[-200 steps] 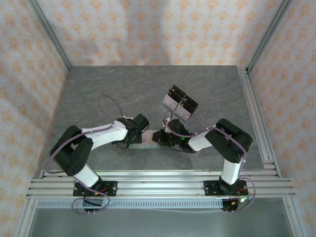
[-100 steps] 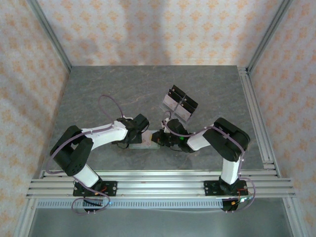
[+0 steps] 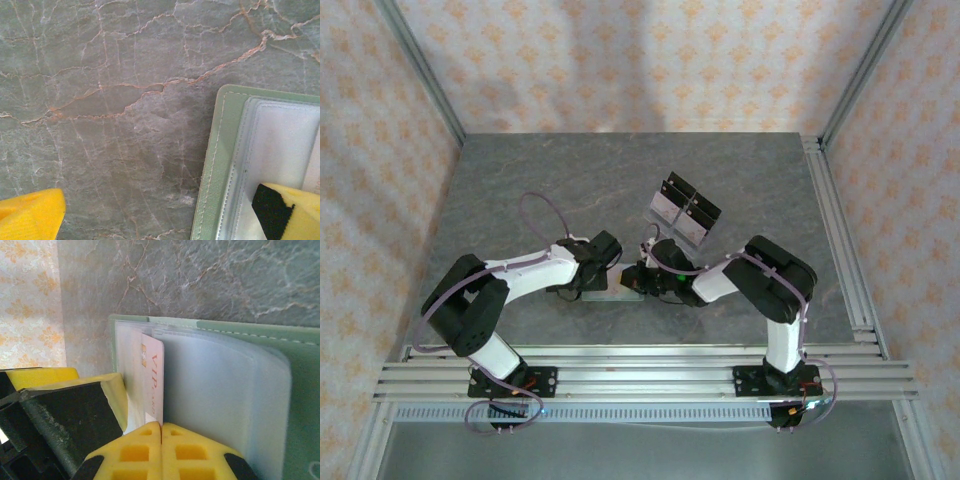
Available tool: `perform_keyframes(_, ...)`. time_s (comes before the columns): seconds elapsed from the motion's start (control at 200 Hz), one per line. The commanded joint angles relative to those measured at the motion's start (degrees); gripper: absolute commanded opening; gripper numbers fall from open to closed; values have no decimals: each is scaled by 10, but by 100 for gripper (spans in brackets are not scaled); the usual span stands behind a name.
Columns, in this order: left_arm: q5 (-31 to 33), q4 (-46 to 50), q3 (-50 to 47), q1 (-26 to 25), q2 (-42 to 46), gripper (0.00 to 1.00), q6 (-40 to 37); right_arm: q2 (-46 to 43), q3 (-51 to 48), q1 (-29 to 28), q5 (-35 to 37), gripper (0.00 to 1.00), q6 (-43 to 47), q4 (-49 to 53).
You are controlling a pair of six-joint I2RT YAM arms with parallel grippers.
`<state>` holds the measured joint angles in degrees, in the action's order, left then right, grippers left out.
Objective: Put the credit cards into the card holder
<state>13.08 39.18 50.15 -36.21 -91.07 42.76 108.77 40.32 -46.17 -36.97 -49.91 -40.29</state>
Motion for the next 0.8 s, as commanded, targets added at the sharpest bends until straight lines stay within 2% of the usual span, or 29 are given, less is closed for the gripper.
perform_keyframes(0.0, 16, 42, -4, 5, 11, 100, 16, 10, 12, -4, 1, 0, 4, 20)
perform_keyframes(0.075, 25, 57, 6, 5, 34, 100, 26, 12, 15, -4, 2, 0, 7, 31)
perform_keyframes(0.185, 42, 82, 24, 8, 64, 100, 36, 7, 16, -4, 2, 10, 9, 40)
perform_keyframes(0.355, 63, 117, 43, 27, 83, 100, 41, -4, 23, -4, 4, 15, 20, 71)
perform_keyframes(0.545, 63, 115, 24, 55, 73, 100, 35, -21, 29, -4, 5, 35, 35, 108)
perform_keyframes(0.646, 61, 106, 11, 58, 65, 100, 33, -49, 37, -4, 15, 43, 57, 163)
perform_keyframes(0.796, 50, 90, -6, 58, 50, 100, 33, -91, 65, -4, 35, 48, 105, 274)
